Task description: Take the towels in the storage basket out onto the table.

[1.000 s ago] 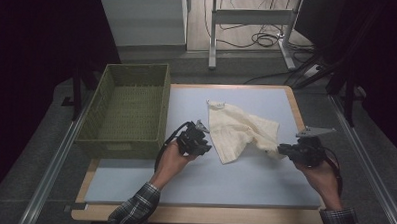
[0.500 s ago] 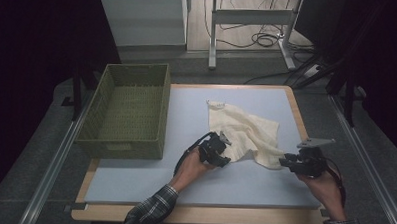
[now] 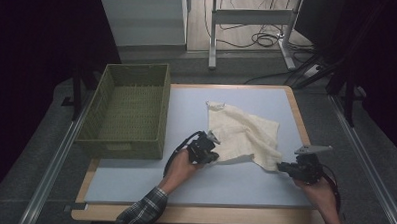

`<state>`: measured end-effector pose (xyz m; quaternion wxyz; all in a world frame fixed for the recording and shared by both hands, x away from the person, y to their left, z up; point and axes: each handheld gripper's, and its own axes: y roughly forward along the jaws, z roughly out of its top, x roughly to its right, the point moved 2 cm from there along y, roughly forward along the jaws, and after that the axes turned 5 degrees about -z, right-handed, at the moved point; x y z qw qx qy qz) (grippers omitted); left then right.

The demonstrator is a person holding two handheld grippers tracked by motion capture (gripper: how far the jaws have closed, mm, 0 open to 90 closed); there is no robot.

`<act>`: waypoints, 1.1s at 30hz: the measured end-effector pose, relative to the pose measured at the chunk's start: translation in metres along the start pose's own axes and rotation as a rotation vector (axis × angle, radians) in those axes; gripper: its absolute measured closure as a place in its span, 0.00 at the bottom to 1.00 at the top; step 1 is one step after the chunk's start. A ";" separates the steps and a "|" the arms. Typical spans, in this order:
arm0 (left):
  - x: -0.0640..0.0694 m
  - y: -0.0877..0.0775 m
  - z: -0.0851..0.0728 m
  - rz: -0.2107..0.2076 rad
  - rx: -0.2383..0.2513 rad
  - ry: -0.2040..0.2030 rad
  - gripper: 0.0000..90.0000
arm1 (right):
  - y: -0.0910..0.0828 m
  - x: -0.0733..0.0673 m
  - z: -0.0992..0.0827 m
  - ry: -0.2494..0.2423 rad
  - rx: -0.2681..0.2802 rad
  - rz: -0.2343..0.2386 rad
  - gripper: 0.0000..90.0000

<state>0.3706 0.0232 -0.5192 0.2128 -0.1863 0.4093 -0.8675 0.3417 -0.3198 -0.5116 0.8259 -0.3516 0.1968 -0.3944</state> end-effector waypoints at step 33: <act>0.002 -0.031 -0.060 0.037 0.090 -0.083 0.51 | -0.027 -0.029 -0.029 -0.039 0.019 -0.029 0.71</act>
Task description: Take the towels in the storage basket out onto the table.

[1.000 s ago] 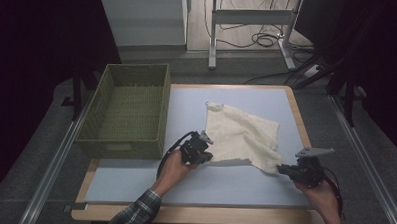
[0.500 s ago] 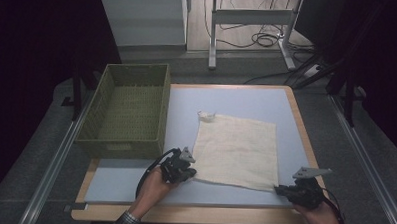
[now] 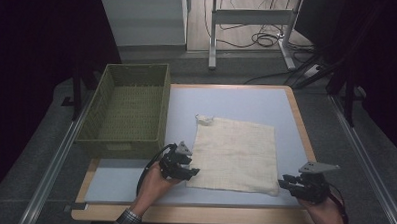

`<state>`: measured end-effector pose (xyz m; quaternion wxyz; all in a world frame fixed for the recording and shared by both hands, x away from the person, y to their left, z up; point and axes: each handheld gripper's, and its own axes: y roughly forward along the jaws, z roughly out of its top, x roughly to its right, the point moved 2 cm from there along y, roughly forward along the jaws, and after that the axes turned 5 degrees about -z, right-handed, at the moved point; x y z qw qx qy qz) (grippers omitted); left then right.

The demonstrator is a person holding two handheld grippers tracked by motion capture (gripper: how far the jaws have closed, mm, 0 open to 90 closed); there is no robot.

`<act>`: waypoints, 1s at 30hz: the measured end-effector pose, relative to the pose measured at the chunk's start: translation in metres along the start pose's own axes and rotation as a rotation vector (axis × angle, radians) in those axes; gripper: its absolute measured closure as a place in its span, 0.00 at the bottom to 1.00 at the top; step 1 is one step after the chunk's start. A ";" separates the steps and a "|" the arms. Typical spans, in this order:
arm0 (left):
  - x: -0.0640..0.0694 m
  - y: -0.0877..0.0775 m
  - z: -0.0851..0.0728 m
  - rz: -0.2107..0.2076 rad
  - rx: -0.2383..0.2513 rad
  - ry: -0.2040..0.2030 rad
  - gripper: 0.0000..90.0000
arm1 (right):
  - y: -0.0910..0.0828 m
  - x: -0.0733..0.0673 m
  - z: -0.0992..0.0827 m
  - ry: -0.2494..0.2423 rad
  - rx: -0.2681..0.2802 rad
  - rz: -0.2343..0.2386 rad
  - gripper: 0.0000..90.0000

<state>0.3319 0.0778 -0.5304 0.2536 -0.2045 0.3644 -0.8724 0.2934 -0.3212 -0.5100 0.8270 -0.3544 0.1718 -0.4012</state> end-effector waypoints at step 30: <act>-0.077 0.041 0.100 0.146 0.026 -0.053 0.37 | 0.064 0.059 0.071 0.082 0.008 -0.082 0.57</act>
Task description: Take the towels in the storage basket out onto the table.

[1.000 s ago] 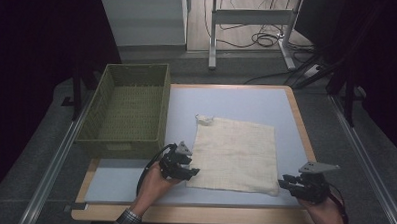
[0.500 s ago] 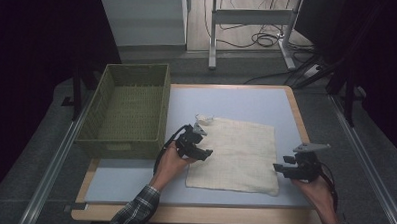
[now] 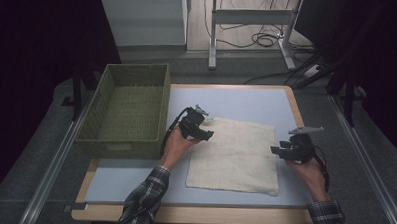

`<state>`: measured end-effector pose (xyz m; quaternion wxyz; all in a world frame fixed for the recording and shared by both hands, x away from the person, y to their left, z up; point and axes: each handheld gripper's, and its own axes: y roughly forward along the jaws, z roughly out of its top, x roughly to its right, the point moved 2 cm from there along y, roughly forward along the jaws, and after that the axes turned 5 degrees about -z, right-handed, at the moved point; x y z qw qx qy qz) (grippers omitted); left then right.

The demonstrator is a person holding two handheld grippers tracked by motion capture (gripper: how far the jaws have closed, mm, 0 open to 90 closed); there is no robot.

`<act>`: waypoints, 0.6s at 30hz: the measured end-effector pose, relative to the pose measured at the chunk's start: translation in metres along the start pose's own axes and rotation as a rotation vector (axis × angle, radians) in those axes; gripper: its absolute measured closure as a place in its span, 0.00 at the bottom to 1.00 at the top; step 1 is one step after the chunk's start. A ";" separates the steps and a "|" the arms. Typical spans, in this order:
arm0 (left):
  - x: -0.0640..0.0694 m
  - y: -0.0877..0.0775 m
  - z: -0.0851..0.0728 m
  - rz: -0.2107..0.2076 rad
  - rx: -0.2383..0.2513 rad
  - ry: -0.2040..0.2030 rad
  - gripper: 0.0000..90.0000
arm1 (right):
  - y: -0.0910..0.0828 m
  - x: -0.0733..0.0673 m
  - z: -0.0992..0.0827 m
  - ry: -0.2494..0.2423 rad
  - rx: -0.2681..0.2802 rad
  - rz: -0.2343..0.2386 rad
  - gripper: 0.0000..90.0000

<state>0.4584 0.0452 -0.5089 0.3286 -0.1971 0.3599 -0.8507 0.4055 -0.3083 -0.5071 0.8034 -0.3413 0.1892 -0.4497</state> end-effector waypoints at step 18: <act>-0.056 0.023 0.016 0.078 -0.008 -0.104 0.64 | 0.036 0.034 0.039 0.018 0.013 -0.053 0.80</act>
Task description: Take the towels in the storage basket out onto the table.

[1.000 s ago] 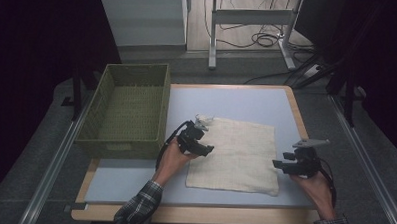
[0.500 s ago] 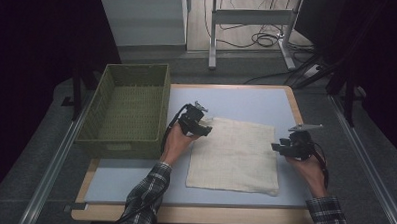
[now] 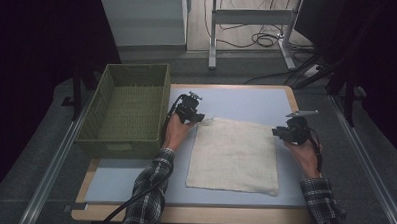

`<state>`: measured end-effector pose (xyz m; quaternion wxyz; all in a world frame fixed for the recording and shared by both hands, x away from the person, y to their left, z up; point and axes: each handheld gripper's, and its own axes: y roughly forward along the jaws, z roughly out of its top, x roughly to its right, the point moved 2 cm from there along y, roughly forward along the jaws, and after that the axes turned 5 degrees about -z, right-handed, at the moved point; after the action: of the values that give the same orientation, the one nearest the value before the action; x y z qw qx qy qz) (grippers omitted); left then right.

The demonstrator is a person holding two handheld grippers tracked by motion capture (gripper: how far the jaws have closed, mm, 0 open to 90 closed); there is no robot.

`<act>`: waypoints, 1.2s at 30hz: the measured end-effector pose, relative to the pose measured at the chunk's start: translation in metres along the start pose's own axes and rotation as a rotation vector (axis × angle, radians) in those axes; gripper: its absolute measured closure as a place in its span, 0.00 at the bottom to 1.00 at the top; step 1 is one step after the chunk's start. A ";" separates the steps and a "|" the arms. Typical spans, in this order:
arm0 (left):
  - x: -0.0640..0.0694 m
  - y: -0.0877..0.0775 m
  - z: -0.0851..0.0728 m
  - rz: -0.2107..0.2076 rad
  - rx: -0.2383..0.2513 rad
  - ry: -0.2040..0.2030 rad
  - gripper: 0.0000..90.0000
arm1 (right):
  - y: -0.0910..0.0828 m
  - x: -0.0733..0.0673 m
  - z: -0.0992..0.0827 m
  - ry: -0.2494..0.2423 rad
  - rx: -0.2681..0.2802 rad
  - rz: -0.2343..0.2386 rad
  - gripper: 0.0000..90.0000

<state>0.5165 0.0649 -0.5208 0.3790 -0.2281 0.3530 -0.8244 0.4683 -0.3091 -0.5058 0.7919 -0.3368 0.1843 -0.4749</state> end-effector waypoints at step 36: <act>0.016 -0.010 -0.005 0.030 0.111 0.030 0.99 | 0.011 0.008 0.037 -0.040 0.041 -0.044 0.97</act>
<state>0.4988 0.0587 -0.5148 0.3982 -0.1891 0.3159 -0.8401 0.5015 -0.2992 -0.4878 0.7917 -0.3338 0.1512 -0.4888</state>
